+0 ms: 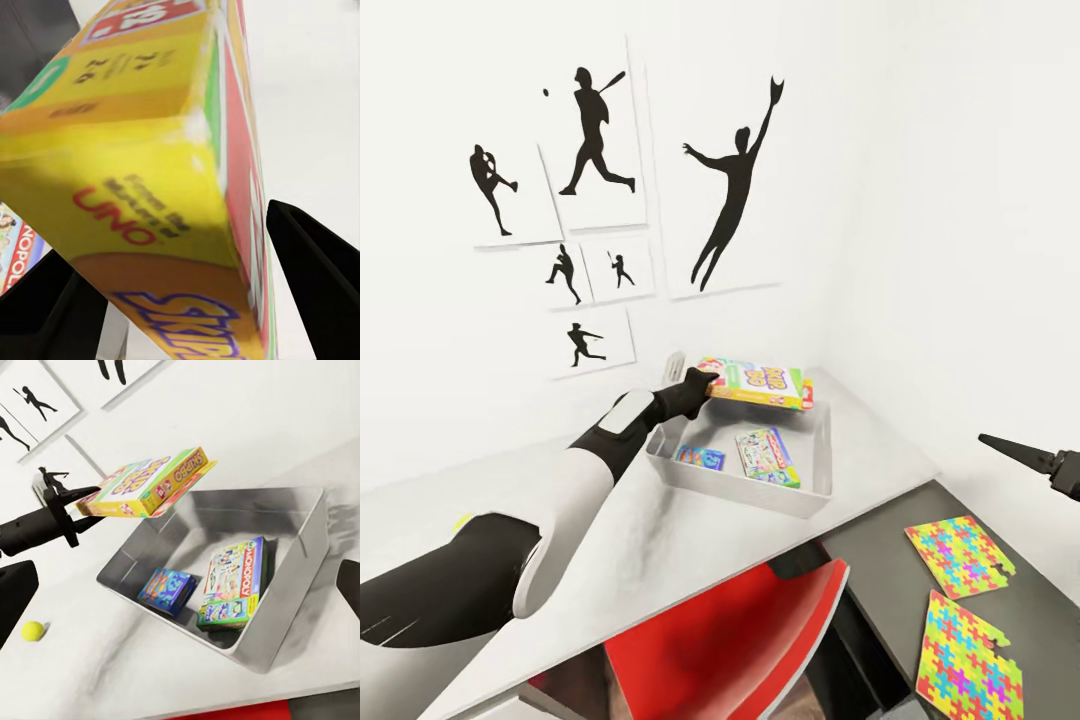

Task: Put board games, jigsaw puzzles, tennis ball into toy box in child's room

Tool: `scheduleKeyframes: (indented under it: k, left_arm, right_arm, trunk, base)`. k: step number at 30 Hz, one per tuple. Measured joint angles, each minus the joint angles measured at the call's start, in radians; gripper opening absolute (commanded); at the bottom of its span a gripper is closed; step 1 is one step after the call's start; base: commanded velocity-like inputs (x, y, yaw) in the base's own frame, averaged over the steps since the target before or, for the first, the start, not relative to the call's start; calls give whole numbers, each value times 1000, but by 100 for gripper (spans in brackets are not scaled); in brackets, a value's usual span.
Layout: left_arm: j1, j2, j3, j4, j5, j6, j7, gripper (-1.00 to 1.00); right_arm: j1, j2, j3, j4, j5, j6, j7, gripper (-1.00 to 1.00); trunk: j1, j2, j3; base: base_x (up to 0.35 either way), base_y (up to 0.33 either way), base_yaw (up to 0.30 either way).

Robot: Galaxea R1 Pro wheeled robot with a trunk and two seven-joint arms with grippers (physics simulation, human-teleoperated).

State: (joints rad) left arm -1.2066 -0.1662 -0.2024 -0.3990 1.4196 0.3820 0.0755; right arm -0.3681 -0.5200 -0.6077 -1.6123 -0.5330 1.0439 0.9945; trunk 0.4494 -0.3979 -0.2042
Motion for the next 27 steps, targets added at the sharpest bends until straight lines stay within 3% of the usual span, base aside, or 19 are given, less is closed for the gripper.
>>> scheduleKeyframes:
  k: [20, 27]
  left_arm:
    - [-8, 3, -4, 15, -7, -5, 13, -100]
    - [-37, 12, -13, 15, -19, 78, 19, -100]
  right_arm:
    - [-1, -10, -2, 0, 0, 0, 3, 100]
    - [-2, -11, -1, 0, 0, 0, 3, 100]
  trunk:
    - [0, 0, -23]
    - [0, 0, -34]
  base:
    - [0, 0, -7]
    - [0, 0, 0]
